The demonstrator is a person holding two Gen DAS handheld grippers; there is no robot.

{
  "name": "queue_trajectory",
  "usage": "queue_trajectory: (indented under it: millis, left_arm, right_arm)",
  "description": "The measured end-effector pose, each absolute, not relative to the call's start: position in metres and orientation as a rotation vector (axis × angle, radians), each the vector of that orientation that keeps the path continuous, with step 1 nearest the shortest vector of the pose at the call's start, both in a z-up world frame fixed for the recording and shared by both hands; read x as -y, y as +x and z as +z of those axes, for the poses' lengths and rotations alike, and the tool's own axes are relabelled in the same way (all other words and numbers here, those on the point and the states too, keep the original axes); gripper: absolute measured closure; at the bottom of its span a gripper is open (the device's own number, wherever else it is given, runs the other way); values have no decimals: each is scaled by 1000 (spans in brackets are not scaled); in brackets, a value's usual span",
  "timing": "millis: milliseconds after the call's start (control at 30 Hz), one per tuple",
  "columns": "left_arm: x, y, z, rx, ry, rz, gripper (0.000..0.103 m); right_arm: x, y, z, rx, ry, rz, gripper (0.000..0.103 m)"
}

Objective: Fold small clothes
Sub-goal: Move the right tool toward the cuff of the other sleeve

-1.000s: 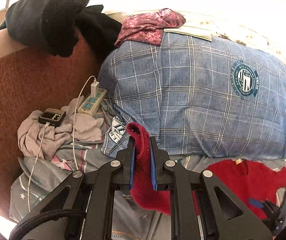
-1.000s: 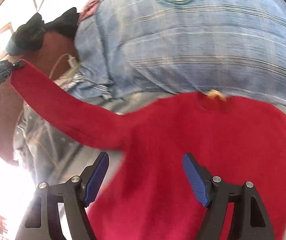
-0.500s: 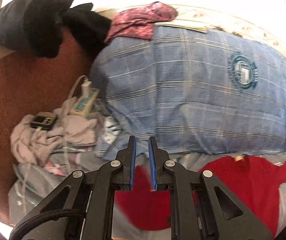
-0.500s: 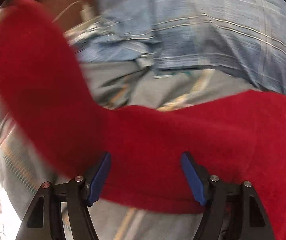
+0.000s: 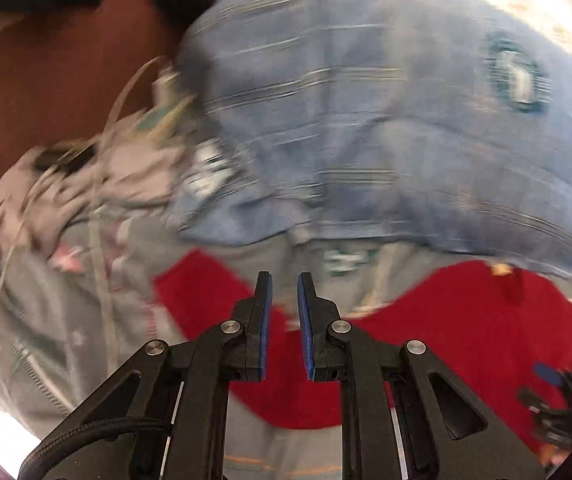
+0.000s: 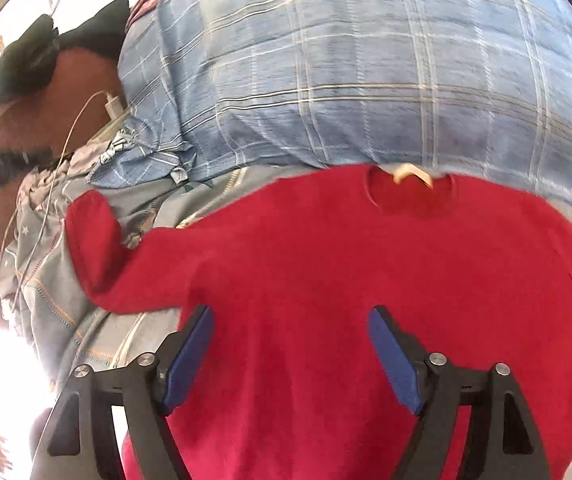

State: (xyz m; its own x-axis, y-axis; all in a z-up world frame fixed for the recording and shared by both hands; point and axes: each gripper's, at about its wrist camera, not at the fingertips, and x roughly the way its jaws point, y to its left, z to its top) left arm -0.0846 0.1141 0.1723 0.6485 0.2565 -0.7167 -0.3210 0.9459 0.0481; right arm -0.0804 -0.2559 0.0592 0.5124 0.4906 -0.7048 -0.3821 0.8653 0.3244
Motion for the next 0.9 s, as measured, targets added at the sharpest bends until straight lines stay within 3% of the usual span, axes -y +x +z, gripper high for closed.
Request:
queue_trajectory:
  millis: [133,233,300,667,733,767,800,900]
  left_arm:
    - [-160,-86,161,-822,-119,434,89]
    - [-175,-84,155,-841,-111,448,69]
    - [-179,-78,149,-860,-100,441,50]
    - [-186,-23,89,-1042,154,541,49]
    - [-182,-22,81,-1037,222,549,57]
    - [-181,-22,82,-1034,232,546,83]
    - [-182,-24,85,-1039,201,530,88]
    - [-177,-34,106,-996,156,491,92]
  right_arm:
    - [245,-84,57,-900,154,591,26]
    - [221,-86,57,-896,134,649,26]
    - [202,-88,54,-895,118,682,26]
    - [179,-89,38,-946,120,722,26]
    - [182,-87,36,-952,128,710,26]
    - [183,-87,35,-954,130,707,26]
    - [185,-86,35,-956,134,704,26]
    - [192,-88,38,-944,139,693,26]
